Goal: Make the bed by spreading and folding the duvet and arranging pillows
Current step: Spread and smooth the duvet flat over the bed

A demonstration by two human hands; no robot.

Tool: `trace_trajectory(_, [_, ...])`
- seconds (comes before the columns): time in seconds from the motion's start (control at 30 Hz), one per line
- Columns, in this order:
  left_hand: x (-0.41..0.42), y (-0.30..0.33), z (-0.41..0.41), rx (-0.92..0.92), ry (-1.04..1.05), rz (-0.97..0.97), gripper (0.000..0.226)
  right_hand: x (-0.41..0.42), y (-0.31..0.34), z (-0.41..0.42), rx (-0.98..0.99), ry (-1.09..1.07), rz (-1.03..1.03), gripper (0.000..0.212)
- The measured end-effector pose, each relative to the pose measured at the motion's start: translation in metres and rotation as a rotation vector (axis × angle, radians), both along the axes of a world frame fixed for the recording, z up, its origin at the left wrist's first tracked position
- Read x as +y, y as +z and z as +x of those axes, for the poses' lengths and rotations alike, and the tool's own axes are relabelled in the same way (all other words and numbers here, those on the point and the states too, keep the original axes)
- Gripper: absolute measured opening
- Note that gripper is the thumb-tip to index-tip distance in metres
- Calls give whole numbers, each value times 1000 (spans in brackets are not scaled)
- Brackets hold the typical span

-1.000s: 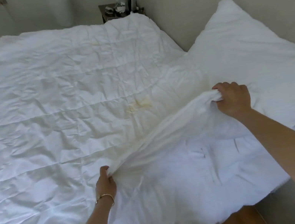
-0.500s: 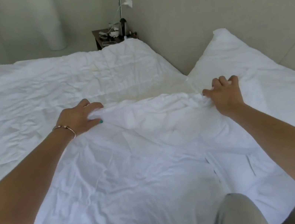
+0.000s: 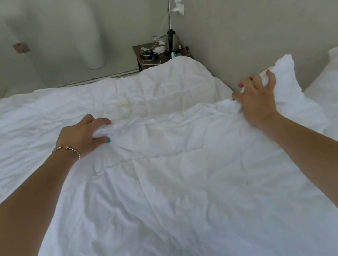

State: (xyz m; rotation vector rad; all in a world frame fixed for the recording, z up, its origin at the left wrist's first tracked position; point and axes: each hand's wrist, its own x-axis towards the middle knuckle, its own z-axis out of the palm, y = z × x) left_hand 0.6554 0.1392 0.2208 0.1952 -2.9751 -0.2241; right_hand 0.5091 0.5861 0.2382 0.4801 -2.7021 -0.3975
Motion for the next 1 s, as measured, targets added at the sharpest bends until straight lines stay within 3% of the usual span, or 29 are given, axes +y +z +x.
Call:
trace_trajectory(0.13, [-13, -58, -114, -34, 0, -103, 54, -13, -66, -93, -22, -76, -16, 42])
trace_trajectory(0.27, [-6, -169, -175, -102, 287, -288, 81, -15, -150, -153, -156, -186, -97, 72])
trace_trajectory(0.4, [53, -283, -204, -218, 547, 70, 65, -5, -247, -176, -578, -246, -195, 66])
trace_trajectory(0.5, [65, -330, -213, -346, 568, 66, 68, 15, -284, -188, -888, -296, -340, 74])
trace_trajectory(0.63, [56, -334, -220, -369, 564, 14, 70, 10, -309, -180, -843, -264, -152, 82])
trace_trajectory(0.83, [109, -323, -170, -279, 395, 31, 71, 8, -319, -172, -714, -279, -84, 85])
trace_trajectory(1.0, [95, -351, -183, -312, 427, 42, 75, 1, -330, -179, -760, -301, -144, 86])
